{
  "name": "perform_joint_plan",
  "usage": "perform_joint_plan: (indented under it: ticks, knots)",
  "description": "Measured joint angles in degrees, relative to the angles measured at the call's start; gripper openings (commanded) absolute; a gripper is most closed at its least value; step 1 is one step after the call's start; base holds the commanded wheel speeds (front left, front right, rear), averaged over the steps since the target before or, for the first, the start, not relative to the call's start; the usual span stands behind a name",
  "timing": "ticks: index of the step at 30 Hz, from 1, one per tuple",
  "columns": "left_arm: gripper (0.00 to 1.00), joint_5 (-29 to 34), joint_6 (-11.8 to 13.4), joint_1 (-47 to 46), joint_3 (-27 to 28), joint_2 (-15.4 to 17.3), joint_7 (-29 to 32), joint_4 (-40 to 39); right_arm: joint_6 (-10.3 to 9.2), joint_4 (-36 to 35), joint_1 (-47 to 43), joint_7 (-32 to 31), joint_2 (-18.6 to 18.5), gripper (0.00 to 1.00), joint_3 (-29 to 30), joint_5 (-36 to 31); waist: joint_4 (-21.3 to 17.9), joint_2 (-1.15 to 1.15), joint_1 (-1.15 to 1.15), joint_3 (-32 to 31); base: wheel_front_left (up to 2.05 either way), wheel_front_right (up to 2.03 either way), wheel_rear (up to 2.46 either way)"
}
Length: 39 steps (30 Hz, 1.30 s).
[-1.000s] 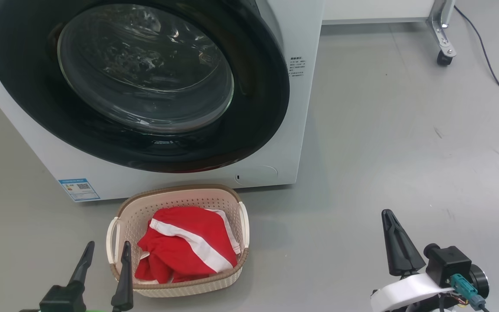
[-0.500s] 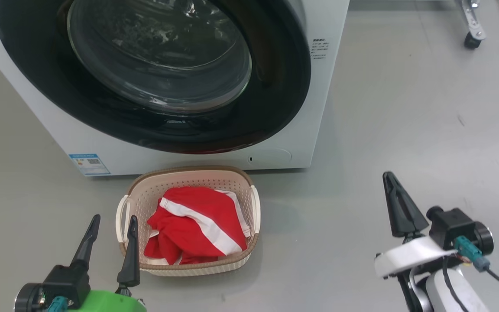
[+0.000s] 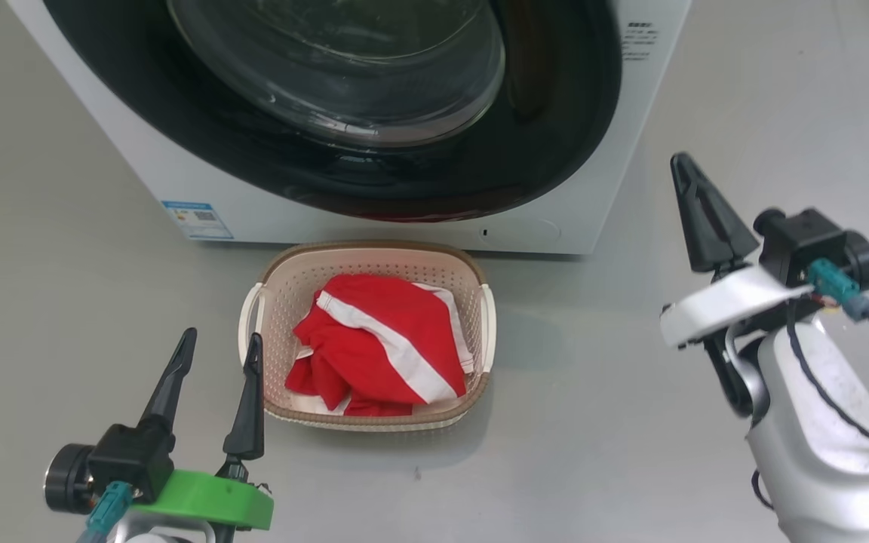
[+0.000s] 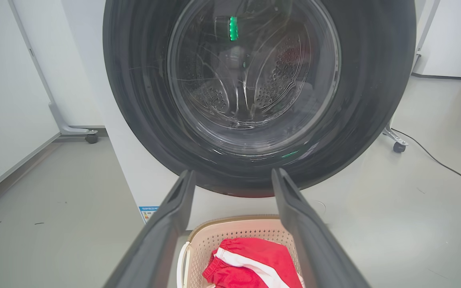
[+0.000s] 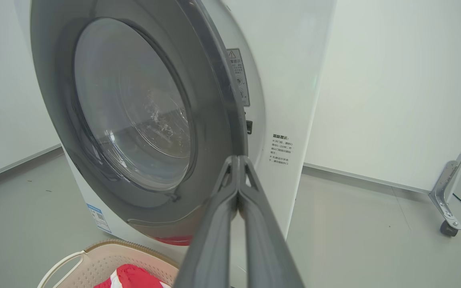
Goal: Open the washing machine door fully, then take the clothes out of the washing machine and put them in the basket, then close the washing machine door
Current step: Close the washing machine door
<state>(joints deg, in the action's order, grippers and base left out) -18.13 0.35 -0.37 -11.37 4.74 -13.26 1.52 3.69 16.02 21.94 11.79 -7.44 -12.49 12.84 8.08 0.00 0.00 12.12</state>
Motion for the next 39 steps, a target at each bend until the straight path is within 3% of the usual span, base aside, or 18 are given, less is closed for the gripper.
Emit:
perform_joint_plan:
  ticks: [17,39]
  knots:
    - [1.0,0.0,-0.67,-4.43,-1.42,-1.08,-0.53,1.6,2.4,7.97,16.67,-2.66,-1.19,0.0,-1.77,0.24,6.32,0.0,0.0,5.46,0.0,0.0,0.0]
    - [1.0,0.34,-1.23,-8.29,-1.69,-1.68,-1.02,2.42,3.31,18.2,31.05,-2.31,-1.53,0.0,-1.68,1.78,7.21,0.0,0.0,9.62,0.0,0.0,0.0]
